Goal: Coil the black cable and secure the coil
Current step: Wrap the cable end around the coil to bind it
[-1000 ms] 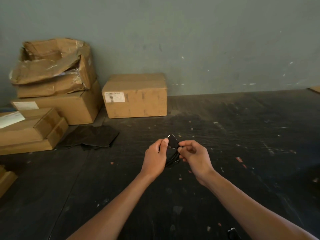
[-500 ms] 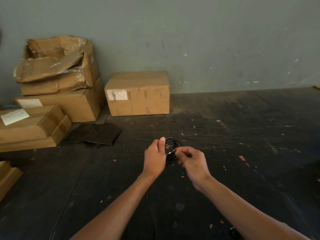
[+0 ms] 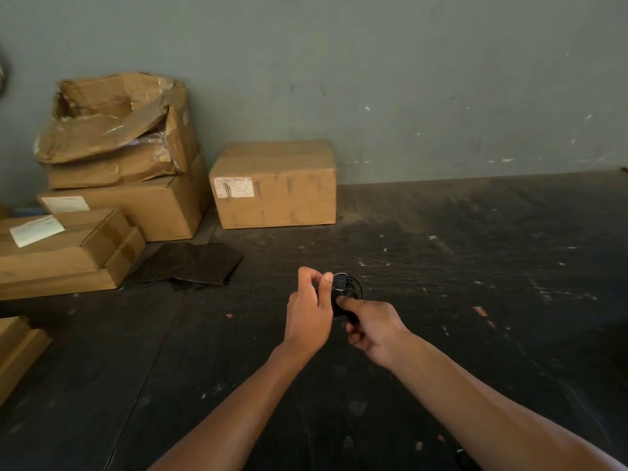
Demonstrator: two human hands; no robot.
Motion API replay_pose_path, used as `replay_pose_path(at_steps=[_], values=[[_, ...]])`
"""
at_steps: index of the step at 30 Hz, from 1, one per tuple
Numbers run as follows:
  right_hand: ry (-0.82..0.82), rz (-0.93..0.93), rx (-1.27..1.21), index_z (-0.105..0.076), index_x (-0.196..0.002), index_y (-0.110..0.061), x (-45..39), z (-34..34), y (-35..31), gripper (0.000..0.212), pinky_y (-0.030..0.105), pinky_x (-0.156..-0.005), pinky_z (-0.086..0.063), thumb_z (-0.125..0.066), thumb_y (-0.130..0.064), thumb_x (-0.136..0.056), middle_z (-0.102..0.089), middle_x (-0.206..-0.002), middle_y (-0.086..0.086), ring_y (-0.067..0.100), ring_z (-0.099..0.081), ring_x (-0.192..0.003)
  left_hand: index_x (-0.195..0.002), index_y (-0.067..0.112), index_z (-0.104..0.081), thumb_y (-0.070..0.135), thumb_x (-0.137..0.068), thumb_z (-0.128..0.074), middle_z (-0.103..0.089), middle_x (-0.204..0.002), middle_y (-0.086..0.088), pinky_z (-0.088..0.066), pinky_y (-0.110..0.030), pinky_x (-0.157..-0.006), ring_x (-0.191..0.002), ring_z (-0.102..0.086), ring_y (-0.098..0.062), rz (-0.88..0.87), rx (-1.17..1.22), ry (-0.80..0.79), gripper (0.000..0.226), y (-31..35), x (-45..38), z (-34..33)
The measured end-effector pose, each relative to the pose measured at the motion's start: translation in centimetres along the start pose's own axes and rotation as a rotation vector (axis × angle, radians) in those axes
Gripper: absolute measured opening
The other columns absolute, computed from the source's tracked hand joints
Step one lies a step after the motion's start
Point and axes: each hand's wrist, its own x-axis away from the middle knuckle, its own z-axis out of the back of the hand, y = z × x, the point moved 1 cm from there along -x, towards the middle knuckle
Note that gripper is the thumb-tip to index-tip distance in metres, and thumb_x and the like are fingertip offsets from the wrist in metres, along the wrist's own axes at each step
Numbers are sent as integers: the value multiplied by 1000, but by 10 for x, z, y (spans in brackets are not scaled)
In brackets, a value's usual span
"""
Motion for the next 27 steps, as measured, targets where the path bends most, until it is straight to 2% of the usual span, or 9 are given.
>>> replay_pose_path(at_steps=[2,4,7,9,12,15,18,23,27], values=[[14,-43,-76,-71,-98,-9,-1,-2,-2,16,26,-48,-44,-73,-18,-84,-70,-82,7,12,-54,-59,-94,33,-39,40,-102,-42,-64,-79,-2,-57,-36,-54,-65,-65,-10,21,8,-19,11,0,4,-3],[4,-74,-157,-70,-102,-8,-2,-4,-2,18,26,-49,-43,-70,-16,-86,-69,-83,7,13,-55,-62,-94,33,-37,39,-102,-43,-66,-82,-4,-58,-42,-59,-70,-68,-17,33,16,-18,12,1,8,-6],[-61,-104,-276,-67,-107,-6,-4,-3,-1,19,27,-53,-46,-65,-13,-90,-69,-89,9,14,-57,-65,-95,31,-34,35,-102,-45,-65,-82,-3,-59,-38,-59,-70,-68,-15,44,57,-15,14,1,10,-8],[-116,-104,-322,-67,-110,-4,-6,-2,-1,20,27,-56,-47,-61,-11,-92,-69,-95,12,14,-57,-67,-103,26,-37,35,-102,-45,-67,-87,-2,-60,-38,-67,-76,-70,-12,99,76,-32,13,-2,8,-9],[-182,-74,-348,-66,-114,-2,-7,-1,-1,23,26,-61,-47,-54,-6,-95,-68,-102,14,16,-56,-72,-113,20,-46,41,-102,-43,-70,-90,1,-60,-37,-75,-83,-70,-11,159,49,-76,24,-7,6,-10],[-225,-26,-303,-66,-114,-1,-7,2,-2,24,27,-65,-48,-52,-3,-95,-66,-106,15,18,-56,-77,-99,27,-49,41,-102,-44,-70,-83,0,-58,-34,-66,-75,-69,-9,129,60,-67,15,-9,5,-9],[-237,22,-132,-68,-112,-4,-4,6,-2,23,28,-67,-50,-57,-3,-92,-65,-107,15,19,-58,-83,-91,33,-47,39,-102,-45,-67,-78,0,-54,-30,-60,-66,-64,-4,114,56,-26,13,-11,4,-6],[-195,163,48,-61,-111,-8,-1,12,-1,21,30,-68,-50,-62,-4,-91,-64,-95,12,18,-59,-75,-92,27,-51,34,-102,-48,-62,-77,3,-48,-20,-57,-64,-57,3,111,83,-28,13,-14,6,-5],[-175,291,53,-69,-106,-8,-3,17,-4,16,29,-72,-51,-61,-5,-92,-66,-93,9,18,-61,-81,-97,19,-53,30,-103,-48,-62,-81,4,-48,-18,-58,-67,-58,2,95,121,-80,14,-12,9,-7]])
